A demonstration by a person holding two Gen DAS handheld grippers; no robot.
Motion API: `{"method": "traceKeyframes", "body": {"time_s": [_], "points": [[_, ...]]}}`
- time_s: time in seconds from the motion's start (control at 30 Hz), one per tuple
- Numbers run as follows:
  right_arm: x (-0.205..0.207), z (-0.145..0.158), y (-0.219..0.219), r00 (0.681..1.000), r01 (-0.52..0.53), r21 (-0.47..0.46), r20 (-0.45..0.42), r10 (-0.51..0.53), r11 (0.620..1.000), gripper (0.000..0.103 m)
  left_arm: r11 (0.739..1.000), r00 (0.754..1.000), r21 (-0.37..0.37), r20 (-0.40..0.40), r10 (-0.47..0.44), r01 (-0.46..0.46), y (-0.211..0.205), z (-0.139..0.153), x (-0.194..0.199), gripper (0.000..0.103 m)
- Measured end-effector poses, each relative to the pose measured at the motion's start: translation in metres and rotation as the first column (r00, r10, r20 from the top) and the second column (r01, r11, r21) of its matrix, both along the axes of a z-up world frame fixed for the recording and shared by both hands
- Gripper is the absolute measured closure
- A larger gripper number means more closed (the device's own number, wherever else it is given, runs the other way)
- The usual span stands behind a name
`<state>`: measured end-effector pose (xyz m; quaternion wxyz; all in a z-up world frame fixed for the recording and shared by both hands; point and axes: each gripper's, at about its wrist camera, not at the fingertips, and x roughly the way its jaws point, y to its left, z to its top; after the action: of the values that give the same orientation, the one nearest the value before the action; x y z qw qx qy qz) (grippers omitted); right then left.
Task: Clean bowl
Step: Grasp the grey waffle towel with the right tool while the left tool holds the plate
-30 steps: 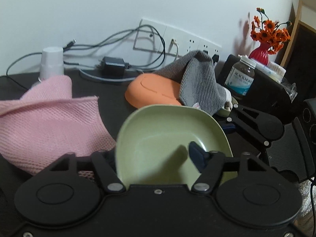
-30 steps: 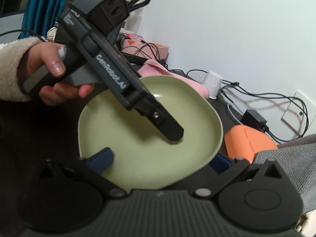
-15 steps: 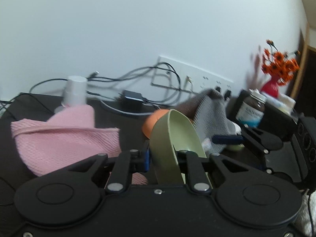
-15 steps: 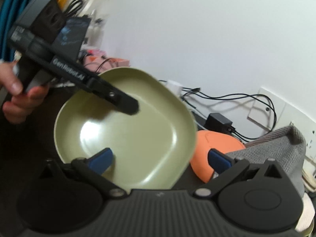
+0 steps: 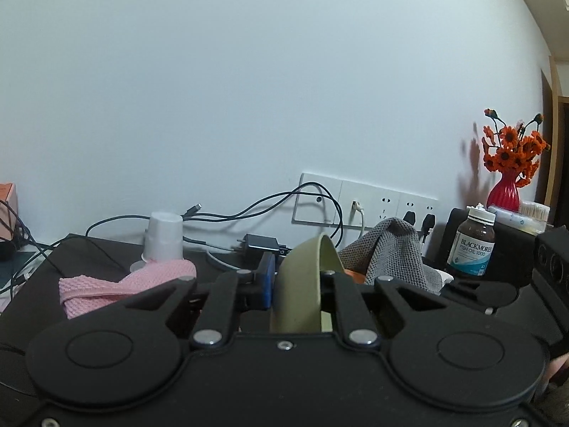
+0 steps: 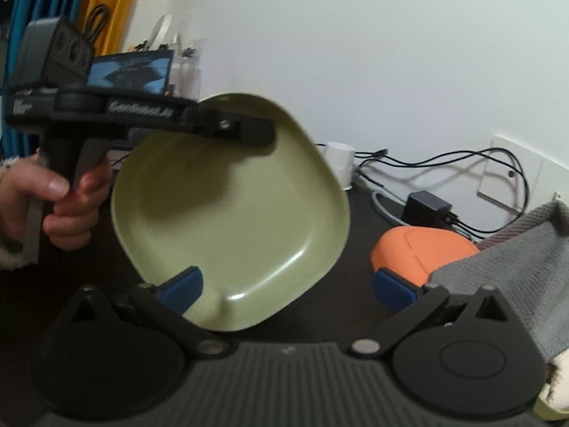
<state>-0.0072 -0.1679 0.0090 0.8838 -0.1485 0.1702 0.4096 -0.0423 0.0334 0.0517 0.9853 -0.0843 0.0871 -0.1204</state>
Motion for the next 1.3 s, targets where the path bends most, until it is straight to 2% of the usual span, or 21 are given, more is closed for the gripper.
{"method": "traceKeyframes", "body": {"time_s": [0.13, 0.2, 0.27, 0.33, 0.4, 0.43, 0.5, 0.57, 0.63, 0.7, 0.73, 0.77, 0.8, 0.83, 0.87, 0.97, 1.07, 1.17, 1.3], "points": [[0.010, 0.013, -0.017, 0.991, 0.128, 0.058, 0.023, -0.130, 0.990, 0.001, 0.999, 0.999, 0.013, 0.016, 0.050, -0.050, 0.003, 0.001, -0.001, 0.090], [0.017, 0.020, -0.032, 0.968, 0.244, 0.121, 0.037, -0.250, 0.962, 0.001, 0.996, 0.996, 0.008, 0.021, 0.086, -0.086, 0.005, 0.001, -0.001, 0.090], [0.029, 0.023, -0.047, 0.913, 0.392, 0.186, 0.040, -0.405, 0.901, 0.001, 0.993, 0.993, -0.016, 0.009, 0.120, -0.120, 0.007, 0.000, 0.001, 0.090], [0.042, 0.024, -0.062, 0.823, 0.545, 0.236, 0.033, -0.568, 0.804, 0.001, 0.990, 0.990, -0.034, -0.003, 0.140, -0.140, 0.010, -0.002, 0.004, 0.090], [0.054, 0.022, -0.074, 0.745, 0.644, 0.258, 0.004, -0.667, 0.720, 0.001, 0.987, 0.987, -0.032, 0.001, 0.159, -0.159, 0.010, -0.004, 0.005, 0.090], [0.059, 0.022, -0.077, 0.719, 0.674, 0.258, -0.013, -0.695, 0.692, 0.001, 0.985, 0.985, -0.028, 0.004, 0.170, -0.170, 0.010, -0.004, 0.005, 0.090], [0.067, 0.021, -0.081, 0.692, 0.704, 0.264, -0.046, -0.720, 0.660, 0.001, 0.983, 0.983, -0.008, 0.019, 0.185, -0.185, 0.008, -0.005, 0.005, 0.090], [0.074, 0.021, -0.079, 0.692, 0.706, 0.266, -0.064, -0.719, 0.656, 0.001, 0.980, 0.980, 0.017, 0.035, 0.196, -0.196, 0.005, -0.006, 0.004, 0.090], [0.081, 0.019, -0.073, 0.692, 0.708, 0.254, -0.069, -0.718, 0.658, 0.007, 0.980, 0.980, 0.040, 0.053, 0.193, -0.195, 0.001, -0.007, 0.003, 0.090], [0.090, 0.017, -0.064, 0.677, 0.723, 0.230, -0.052, -0.734, 0.651, 0.028, 0.980, 0.980, 0.055, 0.064, 0.189, -0.192, -0.003, -0.007, 0.002, 0.090], [0.101, 0.015, -0.062, 0.668, 0.732, 0.223, -0.050, -0.742, 0.644, 0.034, 0.980, 0.980, 0.060, 0.068, 0.187, -0.191, -0.005, -0.007, 0.003, 0.090], [0.106, 0.015, -0.062, 0.660, 0.740, 0.217, -0.057, -0.749, 0.636, 0.046, 0.980, 0.980, 0.061, 0.072, 0.183, -0.188, -0.006, -0.007, 0.002, 0.090], [0.108, 0.016, -0.063, 0.658, 0.745, 0.217, -0.080, -0.749, 0.631, 0.064, 0.980, 0.980, 0.066, 0.077, 0.181, -0.186, -0.006, -0.007, 0.002, 0.090], [0.110, 0.016, -0.064, 0.656, 0.748, 0.218, -0.103, -0.747, 0.627, 0.076, 0.980, 0.980, 0.069, 0.080, 0.182, -0.188, -0.007, -0.008, 0.002, 0.090], [0.112, 0.017, -0.066, 0.662, 0.743, 0.237, -0.124, -0.739, 0.626, 0.097, 0.980, 0.980, 0.071, 0.081, 0.183, -0.188, -0.007, -0.008, 0.002, 0.090], [0.099, 0.025, -0.076, 0.665, 0.728, 0.339, -0.141, -0.733, 0.596, 0.098, 0.980, 0.980, 0.056, 0.067, 0.189, -0.193, -0.005, -0.009, 0.006, 0.090], [0.071, 0.038, -0.084, 0.703, 0.668, 0.420, -0.086, -0.706, 0.614, 0.099, 0.979, 0.979, 0.043, 0.049, 0.197, -0.200, -0.002, -0.010, 0.007, 0.090], [0.038, 0.053, -0.090, 0.755, 0.593, 0.448, -0.019, -0.656, 0.669, 0.099, 0.979, 0.979, 0.038, 0.042, 0.199, -0.201, -0.001, -0.010, 0.008, 0.090], [-0.007, 0.077, -0.089, 0.846, 0.462, 0.387, 0.080, -0.528, 0.798, 0.099, 0.982, 0.982, 0.026, 0.032, 0.187, -0.188, -0.002, -0.010, 0.008, 0.090]]}}
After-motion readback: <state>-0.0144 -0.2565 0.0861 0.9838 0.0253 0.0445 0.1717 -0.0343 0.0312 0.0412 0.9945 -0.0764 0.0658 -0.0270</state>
